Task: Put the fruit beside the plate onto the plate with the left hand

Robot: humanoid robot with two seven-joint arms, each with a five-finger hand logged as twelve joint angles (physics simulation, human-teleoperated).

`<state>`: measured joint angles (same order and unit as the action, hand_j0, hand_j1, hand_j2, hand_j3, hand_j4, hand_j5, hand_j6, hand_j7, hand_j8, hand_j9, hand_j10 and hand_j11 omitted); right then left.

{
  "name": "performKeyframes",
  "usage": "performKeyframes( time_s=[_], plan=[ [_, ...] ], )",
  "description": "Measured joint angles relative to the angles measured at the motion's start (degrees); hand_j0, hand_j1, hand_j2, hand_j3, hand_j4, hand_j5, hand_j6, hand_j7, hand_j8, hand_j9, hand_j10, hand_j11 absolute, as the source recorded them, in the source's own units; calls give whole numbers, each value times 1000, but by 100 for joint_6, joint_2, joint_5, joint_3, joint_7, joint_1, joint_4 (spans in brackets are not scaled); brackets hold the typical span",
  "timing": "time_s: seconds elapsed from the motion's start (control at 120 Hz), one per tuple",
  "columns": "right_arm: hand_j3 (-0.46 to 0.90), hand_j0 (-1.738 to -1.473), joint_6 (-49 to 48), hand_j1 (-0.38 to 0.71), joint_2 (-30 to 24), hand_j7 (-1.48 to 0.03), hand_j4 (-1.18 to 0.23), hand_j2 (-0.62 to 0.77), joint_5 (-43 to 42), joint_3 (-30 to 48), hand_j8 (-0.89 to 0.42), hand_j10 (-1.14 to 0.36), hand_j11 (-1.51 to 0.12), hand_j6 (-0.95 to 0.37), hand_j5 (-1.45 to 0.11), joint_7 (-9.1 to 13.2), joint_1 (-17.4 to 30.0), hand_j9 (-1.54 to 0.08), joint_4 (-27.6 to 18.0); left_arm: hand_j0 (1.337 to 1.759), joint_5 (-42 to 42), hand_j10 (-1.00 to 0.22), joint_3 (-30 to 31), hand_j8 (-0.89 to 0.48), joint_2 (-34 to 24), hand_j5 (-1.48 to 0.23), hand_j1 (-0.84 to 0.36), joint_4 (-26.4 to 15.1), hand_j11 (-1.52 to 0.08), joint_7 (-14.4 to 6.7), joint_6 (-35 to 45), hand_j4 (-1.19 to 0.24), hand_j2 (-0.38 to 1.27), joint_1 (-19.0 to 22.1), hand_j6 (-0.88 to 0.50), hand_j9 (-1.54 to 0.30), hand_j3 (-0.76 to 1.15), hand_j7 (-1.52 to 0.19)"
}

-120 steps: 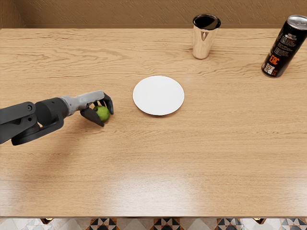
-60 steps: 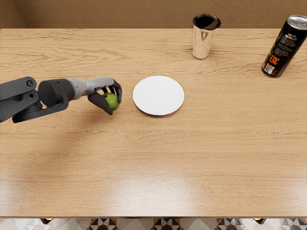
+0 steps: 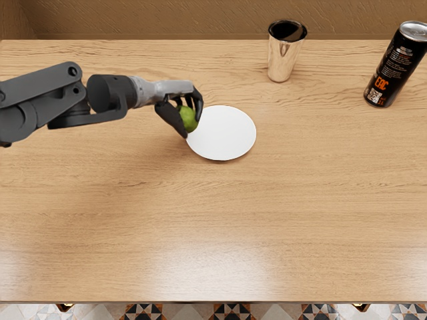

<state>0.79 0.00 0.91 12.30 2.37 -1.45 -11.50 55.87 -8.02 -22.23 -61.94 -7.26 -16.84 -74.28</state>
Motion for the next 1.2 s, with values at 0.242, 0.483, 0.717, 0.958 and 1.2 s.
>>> performKeyframes(
  time_s=[0.242,0.483,0.717,0.958,1.2],
  plan=[
    [0,-1658,0,-314,0,-38,-29,-6,-1,0,-29,-29,-38,-29,-38,0,-4,-38,5,1647,7,-426,32,-205,576,-1204,-387,727,-1102,-1,-170,-738,374,-290,-268,-1121,0,-1183],
    [0,-1658,0,-314,0,-38,-29,-6,-2,0,-29,-29,-38,-29,-38,0,-1,-38,2,1647,32,-445,40,-243,1009,-1193,-377,1074,-1102,4,-223,-747,379,-478,-284,-1113,0,-1165],
    [0,-1658,0,-314,0,-38,-29,-6,-1,0,-29,-29,-38,-29,-38,0,-4,-38,-1,1648,34,-440,110,-233,1345,-1202,-376,1350,-1108,6,-232,-745,390,-618,-296,-1117,0,-1150],
    [0,-1658,0,-314,0,-38,-29,-6,-2,0,-29,-29,-38,-29,-38,0,-5,-38,-8,1653,-34,-427,99,-284,1592,-900,-250,1432,-844,0,308,-585,290,-430,-345,-846,0,-865],
    [0,-1658,0,-314,0,-38,-29,-6,-3,0,-29,-29,-38,-29,-38,0,-5,-38,-24,1656,-80,-211,80,-168,1661,-380,70,1395,-363,-3,919,-260,106,-403,-187,-364,0,-369]
  ],
)
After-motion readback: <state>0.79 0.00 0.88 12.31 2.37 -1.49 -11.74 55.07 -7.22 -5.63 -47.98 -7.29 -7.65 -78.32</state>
